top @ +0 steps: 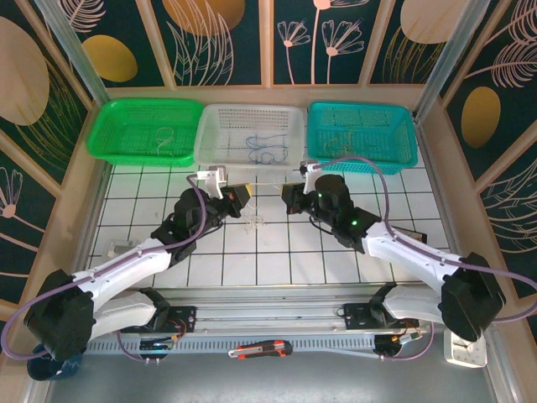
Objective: Untangle the cables
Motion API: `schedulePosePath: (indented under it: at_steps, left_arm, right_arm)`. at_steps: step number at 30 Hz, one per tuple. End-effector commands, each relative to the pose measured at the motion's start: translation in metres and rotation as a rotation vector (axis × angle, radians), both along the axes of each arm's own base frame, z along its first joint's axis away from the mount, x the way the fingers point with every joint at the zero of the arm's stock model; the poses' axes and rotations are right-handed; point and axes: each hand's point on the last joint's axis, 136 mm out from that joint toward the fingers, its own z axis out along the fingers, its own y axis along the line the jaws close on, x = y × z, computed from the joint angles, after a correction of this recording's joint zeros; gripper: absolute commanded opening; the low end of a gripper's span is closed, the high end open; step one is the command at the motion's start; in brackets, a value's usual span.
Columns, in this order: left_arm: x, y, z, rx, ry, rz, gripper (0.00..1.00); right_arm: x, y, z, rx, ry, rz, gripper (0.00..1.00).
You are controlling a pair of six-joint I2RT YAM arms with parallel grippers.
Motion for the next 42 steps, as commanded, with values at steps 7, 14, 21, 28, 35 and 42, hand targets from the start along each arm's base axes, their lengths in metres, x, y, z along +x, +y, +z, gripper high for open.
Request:
schedulePosePath:
  at_steps: [7, 14, 21, 28, 35, 42]
  left_arm:
    - [-0.002, 0.005, -0.004, 0.055, -0.094, -0.014, 0.18]
    - [-0.010, 0.008, -0.010, 0.119, -0.171, -0.046, 0.48]
    - [-0.018, 0.007, -0.007, 0.153, -0.239, -0.086, 0.67]
    - [-0.028, -0.006, 0.009, 0.123, -0.282, -0.176, 0.77]
    - [-0.029, -0.023, 0.014, 0.090, -0.267, -0.256, 0.77]
    - [-0.023, -0.031, 0.012, 0.090, -0.258, -0.276, 0.65]
  right_arm:
    - [-0.013, 0.024, 0.046, -0.049, -0.083, 0.235, 0.00]
    - [-0.013, 0.034, 0.052, -0.097, -0.091, 0.302, 0.00]
    - [-0.015, 0.039, 0.058, -0.115, -0.095, 0.338, 0.00]
    - [-0.017, 0.041, 0.060, -0.109, -0.094, 0.355, 0.00]
    - [-0.022, 0.049, 0.060, -0.103, -0.091, 0.377, 0.00]
    - [-0.028, 0.054, 0.066, -0.088, -0.099, 0.396, 0.00]
